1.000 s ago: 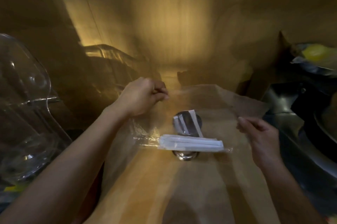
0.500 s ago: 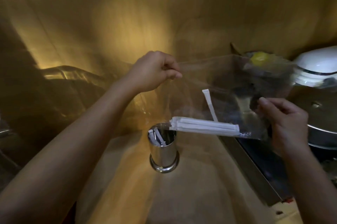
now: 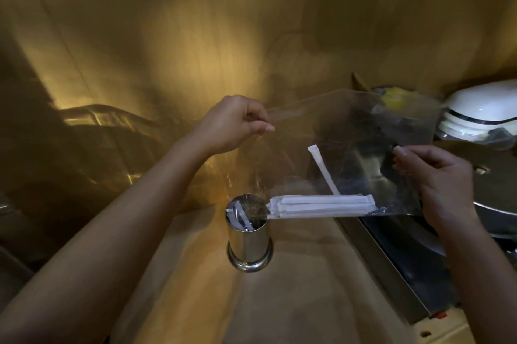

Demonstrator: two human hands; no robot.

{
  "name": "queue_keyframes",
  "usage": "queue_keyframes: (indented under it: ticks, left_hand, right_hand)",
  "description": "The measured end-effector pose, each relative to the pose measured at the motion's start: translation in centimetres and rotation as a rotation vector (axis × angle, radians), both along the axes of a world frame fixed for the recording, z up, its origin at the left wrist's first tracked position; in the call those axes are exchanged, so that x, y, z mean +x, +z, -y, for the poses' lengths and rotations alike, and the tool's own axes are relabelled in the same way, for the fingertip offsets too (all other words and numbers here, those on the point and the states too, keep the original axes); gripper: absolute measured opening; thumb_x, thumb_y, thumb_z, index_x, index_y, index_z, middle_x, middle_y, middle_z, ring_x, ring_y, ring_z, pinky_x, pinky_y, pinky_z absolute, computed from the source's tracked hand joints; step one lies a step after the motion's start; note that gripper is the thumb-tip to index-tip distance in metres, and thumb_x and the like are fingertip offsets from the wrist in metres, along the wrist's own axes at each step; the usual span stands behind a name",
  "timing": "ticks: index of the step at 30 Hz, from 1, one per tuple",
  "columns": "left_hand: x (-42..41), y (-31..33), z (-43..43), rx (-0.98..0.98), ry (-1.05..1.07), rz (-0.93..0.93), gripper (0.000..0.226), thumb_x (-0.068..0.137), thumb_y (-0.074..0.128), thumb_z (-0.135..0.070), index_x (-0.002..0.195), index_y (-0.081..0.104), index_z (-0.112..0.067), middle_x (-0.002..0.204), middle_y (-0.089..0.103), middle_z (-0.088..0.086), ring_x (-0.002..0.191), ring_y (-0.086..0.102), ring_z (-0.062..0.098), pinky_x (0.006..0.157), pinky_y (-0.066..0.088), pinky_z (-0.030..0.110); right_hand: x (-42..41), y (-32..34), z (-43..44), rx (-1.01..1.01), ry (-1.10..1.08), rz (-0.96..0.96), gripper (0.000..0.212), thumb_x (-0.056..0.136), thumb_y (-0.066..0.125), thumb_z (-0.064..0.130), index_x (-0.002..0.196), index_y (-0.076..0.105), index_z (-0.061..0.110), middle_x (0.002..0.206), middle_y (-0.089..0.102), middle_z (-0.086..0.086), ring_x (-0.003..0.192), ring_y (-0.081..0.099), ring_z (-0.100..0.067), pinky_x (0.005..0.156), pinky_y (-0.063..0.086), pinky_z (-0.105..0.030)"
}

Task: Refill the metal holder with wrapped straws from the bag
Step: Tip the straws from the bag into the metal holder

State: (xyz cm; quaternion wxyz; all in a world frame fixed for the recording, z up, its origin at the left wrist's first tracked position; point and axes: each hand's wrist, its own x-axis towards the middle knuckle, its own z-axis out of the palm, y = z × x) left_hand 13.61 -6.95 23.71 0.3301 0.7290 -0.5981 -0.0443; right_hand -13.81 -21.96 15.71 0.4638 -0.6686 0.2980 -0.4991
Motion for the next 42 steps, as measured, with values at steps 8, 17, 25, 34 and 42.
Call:
queue_keyframes:
  ticks: [8,17,25,34,42]
  left_hand:
    - [1.1,-1.0,-0.9,0.002,0.029,-0.074,0.017,0.080,0.068,-0.025,0.082,0.070,-0.008,0.079,0.071,0.005,0.079,0.067,0.021,0.077,0.055,0.041]
    - [3.9,-3.1,-3.3,0.036,0.100,-0.214,0.014,0.080,0.068,-0.026,0.090,0.067,-0.016,0.086,0.067,-0.001,0.085,0.064,0.015,0.081,0.051,0.037]
    - [3.8,-4.0,-4.3,-0.103,0.139,-0.192,0.051,0.073,0.068,-0.045,0.119,0.051,-0.031,0.108,0.057,-0.007,0.103,0.053,0.007,0.086,0.044,0.025]
    - [0.3,-1.9,0.0,-0.198,0.118,-0.112,0.024,0.084,0.061,-0.038,0.097,0.064,-0.019,0.091,0.071,0.001,0.086,0.064,0.017,0.080,0.055,0.042]
    - [-0.4,-2.5,1.6,-0.193,0.081,-0.197,0.013,0.087,0.059,-0.026,0.082,0.067,-0.017,0.076,0.069,0.001,0.077,0.066,0.019,0.078,0.055,0.046]
  right_hand:
    - [1.5,1.6,0.4,-0.080,0.053,-0.069,0.008,0.077,0.069,0.026,0.072,0.072,0.031,0.066,0.069,0.012,0.060,0.057,0.000,0.056,0.047,-0.010]
    - [5.5,3.7,0.3,-0.159,0.183,-0.114,0.020,0.077,0.070,0.019,0.065,0.070,0.034,0.060,0.068,0.015,0.058,0.058,0.002,0.057,0.046,-0.008]
    - [8.2,4.3,0.6,-0.158,0.241,-0.204,0.012,0.078,0.069,0.026,0.068,0.071,0.033,0.061,0.067,0.014,0.059,0.058,0.003,0.059,0.046,-0.014]
    - [8.9,4.2,0.6,-0.157,0.238,-0.211,0.011,0.078,0.069,0.022,0.067,0.068,0.025,0.064,0.064,0.003,0.059,0.057,0.001,0.063,0.045,-0.019]
    - [7.2,2.0,0.6,-0.135,0.176,-0.243,0.008,0.078,0.069,0.023,0.070,0.068,0.024,0.069,0.065,-0.002,0.061,0.058,0.000,0.060,0.048,-0.012]
